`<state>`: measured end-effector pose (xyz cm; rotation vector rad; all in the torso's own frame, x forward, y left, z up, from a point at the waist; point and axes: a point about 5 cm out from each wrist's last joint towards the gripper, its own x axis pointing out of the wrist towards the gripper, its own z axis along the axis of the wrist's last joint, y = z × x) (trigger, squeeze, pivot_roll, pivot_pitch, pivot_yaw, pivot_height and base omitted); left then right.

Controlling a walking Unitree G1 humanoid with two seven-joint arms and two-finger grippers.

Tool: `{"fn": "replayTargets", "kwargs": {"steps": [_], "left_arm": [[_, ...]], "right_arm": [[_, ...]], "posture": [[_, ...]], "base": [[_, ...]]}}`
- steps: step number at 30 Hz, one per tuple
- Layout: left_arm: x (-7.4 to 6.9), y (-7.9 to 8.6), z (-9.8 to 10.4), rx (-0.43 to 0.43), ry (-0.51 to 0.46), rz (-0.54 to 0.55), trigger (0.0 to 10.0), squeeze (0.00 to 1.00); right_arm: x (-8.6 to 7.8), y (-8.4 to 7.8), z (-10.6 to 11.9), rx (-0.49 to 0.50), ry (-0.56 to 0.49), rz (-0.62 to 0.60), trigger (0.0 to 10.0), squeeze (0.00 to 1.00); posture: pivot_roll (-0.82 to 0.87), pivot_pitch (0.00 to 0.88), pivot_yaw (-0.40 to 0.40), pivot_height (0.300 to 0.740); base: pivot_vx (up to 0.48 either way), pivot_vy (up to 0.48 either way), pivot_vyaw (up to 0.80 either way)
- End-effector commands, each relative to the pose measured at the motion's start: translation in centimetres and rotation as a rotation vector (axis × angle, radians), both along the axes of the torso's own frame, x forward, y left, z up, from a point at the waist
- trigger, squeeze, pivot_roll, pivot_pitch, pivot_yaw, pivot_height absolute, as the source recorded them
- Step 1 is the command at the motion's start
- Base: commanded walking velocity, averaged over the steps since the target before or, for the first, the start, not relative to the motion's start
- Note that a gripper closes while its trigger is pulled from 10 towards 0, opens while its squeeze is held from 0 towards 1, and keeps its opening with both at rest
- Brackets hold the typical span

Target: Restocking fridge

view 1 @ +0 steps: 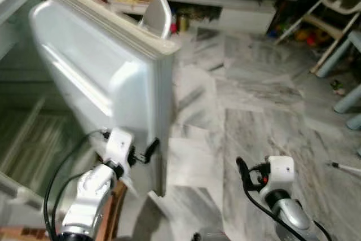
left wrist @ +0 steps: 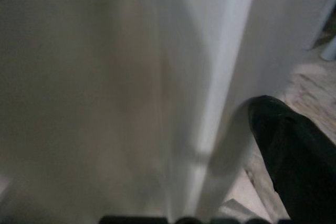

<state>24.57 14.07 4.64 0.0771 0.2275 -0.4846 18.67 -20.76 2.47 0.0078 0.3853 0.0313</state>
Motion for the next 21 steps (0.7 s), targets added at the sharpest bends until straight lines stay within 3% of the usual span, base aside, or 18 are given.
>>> {"fn": "replayTargets", "kwargs": {"steps": [1, 5, 7, 12, 16, 21], "left_arm": [[1.1, -1.2, 0.8, 0.002, -0.044, -0.053, 10.0, 0.00], [3.0, -1.9, 1.4, 0.018, -0.070, -0.078, 10.0, 0.00], [4.5, -2.9, 1.9, 0.027, -0.093, -0.095, 10.0, 0.00], [6.5, -4.8, 2.9, 0.058, -0.139, -0.103, 10.0, 0.00], [6.4, -3.5, 2.7, 0.047, -0.136, -0.065, 10.0, 0.00], [4.2, 0.0, 1.3, 0.053, -0.108, 0.041, 10.0, 0.00]], "right_arm": [[0.5, 0.0, 0.4, -0.002, -0.017, -0.004, 10.0, 0.00], [0.6, 0.0, 0.4, -0.004, -0.017, -0.009, 10.0, 0.00], [0.6, -0.1, 0.4, -0.005, -0.019, -0.016, 10.0, 0.00], [0.5, 0.0, 0.4, -0.007, -0.023, -0.023, 10.0, 0.00], [0.4, 0.1, 0.3, -0.008, -0.025, -0.037, 10.0, 0.00], [0.2, 0.0, 0.0, -0.003, -0.019, -0.042, 10.0, 0.00]], "posture": [[0.01, 0.013, -0.050, 0.740], [0.00, 0.012, -0.044, 0.740], [0.00, 0.012, -0.041, 0.740], [-0.02, 0.007, -0.032, 0.740], [-0.02, 0.007, -0.023, 0.740], [0.00, 0.017, -0.020, 0.740]], "base": [[0.424, 0.000, 0.00], [0.423, 0.000, 0.00], [0.412, -0.240, 0.00], [0.305, -0.196, 0.00], [0.000, 0.000, 0.00], [0.000, 0.000, 0.00]]}}
